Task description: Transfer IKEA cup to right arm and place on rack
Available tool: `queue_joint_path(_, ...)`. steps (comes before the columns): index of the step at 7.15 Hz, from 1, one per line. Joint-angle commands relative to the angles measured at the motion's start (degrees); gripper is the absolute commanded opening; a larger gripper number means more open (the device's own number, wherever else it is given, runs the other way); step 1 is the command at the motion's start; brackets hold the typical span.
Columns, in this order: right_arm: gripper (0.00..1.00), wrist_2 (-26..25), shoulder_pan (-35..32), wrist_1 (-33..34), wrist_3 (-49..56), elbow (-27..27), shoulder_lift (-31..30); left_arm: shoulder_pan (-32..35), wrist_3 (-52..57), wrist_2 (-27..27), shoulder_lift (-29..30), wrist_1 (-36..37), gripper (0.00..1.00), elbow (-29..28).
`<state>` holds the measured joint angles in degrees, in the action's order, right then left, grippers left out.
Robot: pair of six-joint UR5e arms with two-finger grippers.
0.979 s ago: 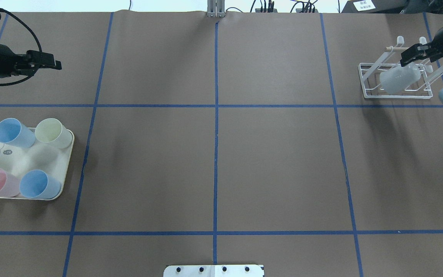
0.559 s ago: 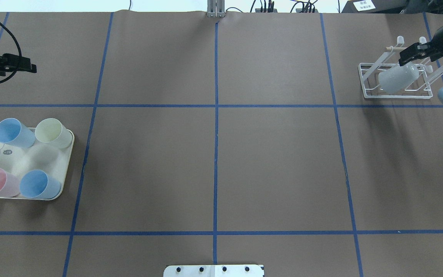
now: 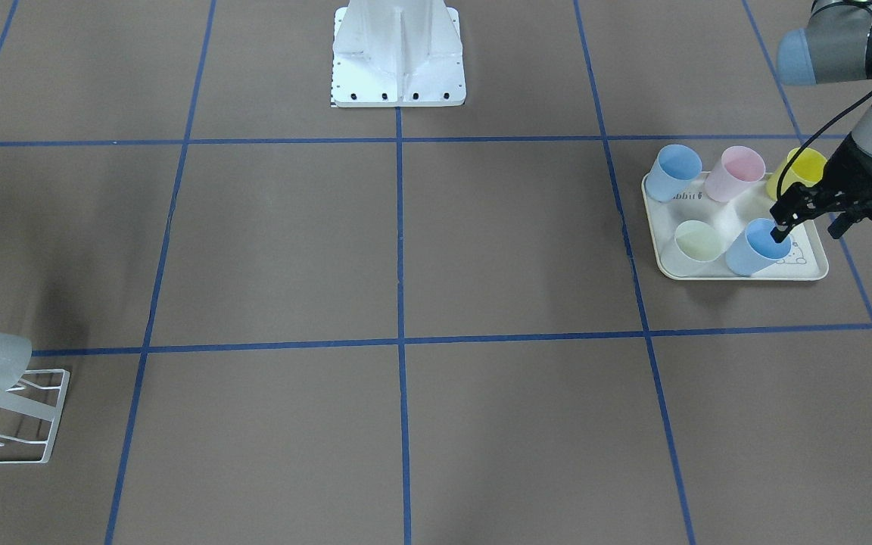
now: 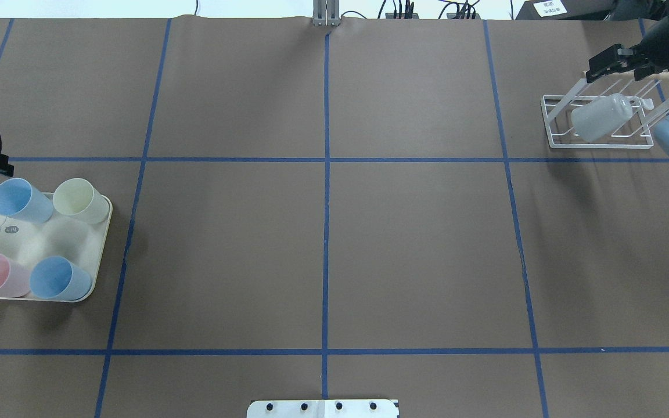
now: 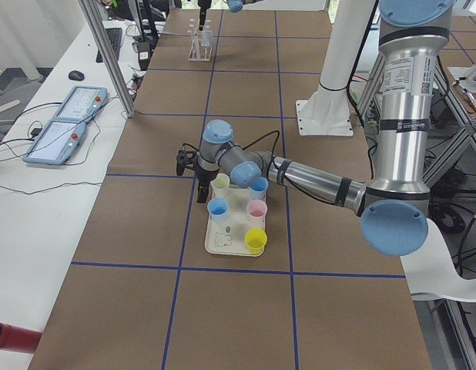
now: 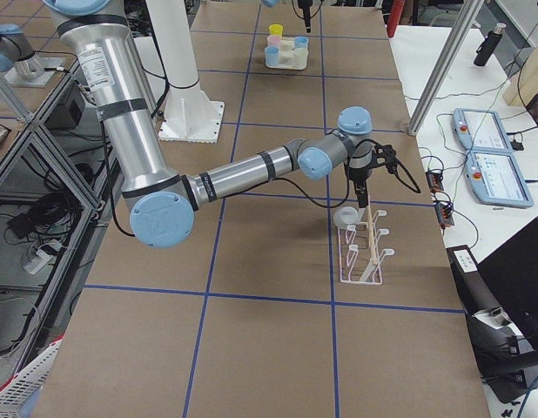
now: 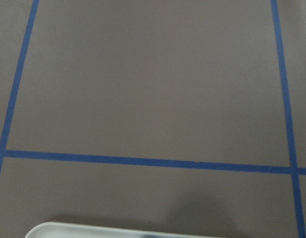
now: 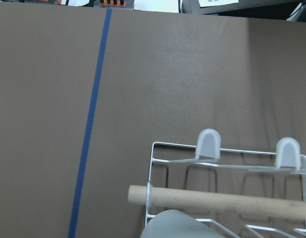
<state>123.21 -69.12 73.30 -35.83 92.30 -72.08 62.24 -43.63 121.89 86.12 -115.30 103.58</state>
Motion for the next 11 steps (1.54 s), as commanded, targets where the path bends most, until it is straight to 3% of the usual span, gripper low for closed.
queue_joint_path(1, 0.98, 0.28, 1.88, -0.09, -2.57, 1.22, 0.1, -0.54, 2.41, 6.76, -0.79, -0.27, 0.91, -4.4)
queue_joint_path(3, 0.98, 0.28, 2.33, -0.09, -2.58, 1.13, 0.1, -1.24, 2.41, 6.78, 0.61, -0.45, 0.83, -7.06)
queue_joint_path(4, 0.98, 0.28, 2.33, -0.09, -2.66, 1.48, 0.1, -1.33, 2.41, 6.78, 1.84, -0.45, 0.7, -8.72)
queue_joint_path(5, 0.98, 0.28, 2.59, -0.09, -3.27, 1.74, 0.1, -1.33, 2.41, 6.87, 2.29, -0.37, 0.29, -9.35)
queue_joint_path(6, 0.98, 0.28, 2.85, -0.09, -3.63, 1.92, 0.1, -1.33, 2.41, 7.3, 2.29, -0.37, 0.0, -9.36)
queue_joint_path(9, 0.98, 0.19, 3.46, -0.18, -7.63, 5.15, 0.01, 0.84, 2.15, 20.8, 2.73, 0.42, 0.0, -7.09)
queue_joint_path(11, 0.98, -3.3, 11.34, -0.27, -21.67, 11.03, 0.19, 6.29, -2.31, 21.54, 5.27, 0.43, 0.0, -5.41)
